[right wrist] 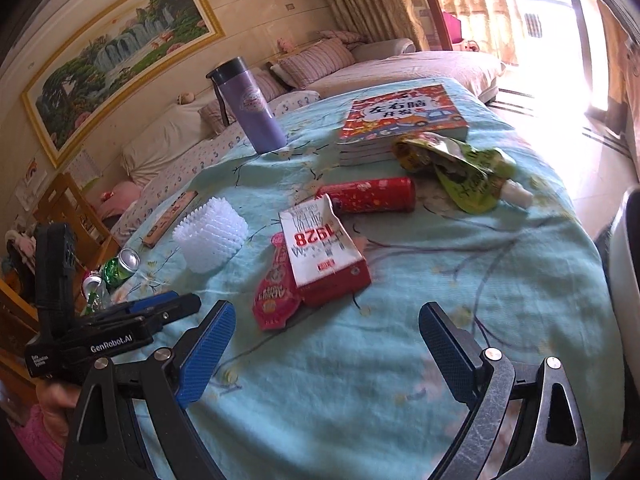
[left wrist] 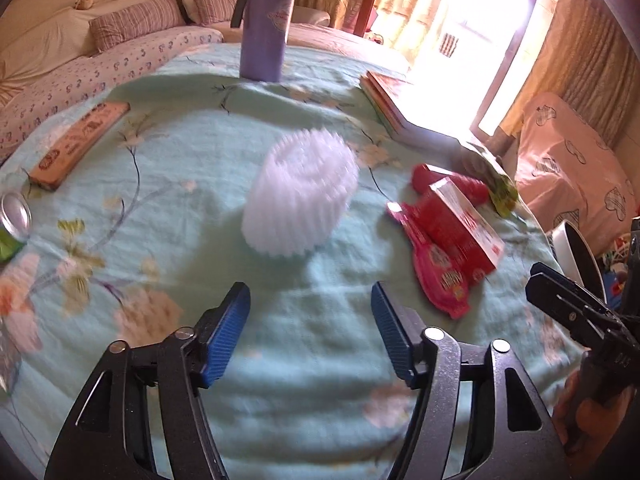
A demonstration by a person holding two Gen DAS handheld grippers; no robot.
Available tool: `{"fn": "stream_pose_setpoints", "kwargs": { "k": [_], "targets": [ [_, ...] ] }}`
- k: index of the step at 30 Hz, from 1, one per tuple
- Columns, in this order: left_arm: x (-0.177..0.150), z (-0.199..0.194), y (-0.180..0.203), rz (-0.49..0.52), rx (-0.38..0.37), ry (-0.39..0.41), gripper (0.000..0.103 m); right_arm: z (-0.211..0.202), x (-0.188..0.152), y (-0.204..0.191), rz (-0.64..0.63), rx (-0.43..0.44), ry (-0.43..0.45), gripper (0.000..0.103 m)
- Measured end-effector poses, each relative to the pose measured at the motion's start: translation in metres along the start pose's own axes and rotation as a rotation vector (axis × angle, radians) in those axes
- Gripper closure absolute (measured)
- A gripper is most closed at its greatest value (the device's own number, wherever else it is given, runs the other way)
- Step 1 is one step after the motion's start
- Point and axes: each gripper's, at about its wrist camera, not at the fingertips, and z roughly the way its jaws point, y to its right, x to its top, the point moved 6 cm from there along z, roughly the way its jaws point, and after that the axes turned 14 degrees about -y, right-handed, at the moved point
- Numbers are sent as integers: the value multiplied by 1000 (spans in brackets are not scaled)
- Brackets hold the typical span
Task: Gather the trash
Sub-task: 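Grasp white mesh scrubber with left tool while right tool grasps red printed box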
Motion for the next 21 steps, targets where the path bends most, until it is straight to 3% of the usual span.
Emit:
{"fn": "stream_pose_setpoints", "kwargs": {
  "k": [3, 9, 11, 13, 16, 21],
  "targets": [
    [15, 3, -3, 25, 22, 23, 30, 15, 13, -3, -27, -13, -21, 9],
    [35, 13, -10, 35, 48, 42, 31, 40, 26, -6, -61, -42, -65, 10],
    [36, 15, -8, 47, 43, 44, 46, 44, 26, -5, -64, -47, -77, 19],
    [35, 17, -3, 70, 31, 27, 73, 47, 25, -4, -59, -55, -94, 47],
    [28, 14, 6, 99, 23, 30, 80, 41, 18, -3, -52, -63, -85, 47],
    [10, -3, 27, 116, -40, 36, 81, 11, 7, 6, 0, -34, -25, 49]
  ]
}}
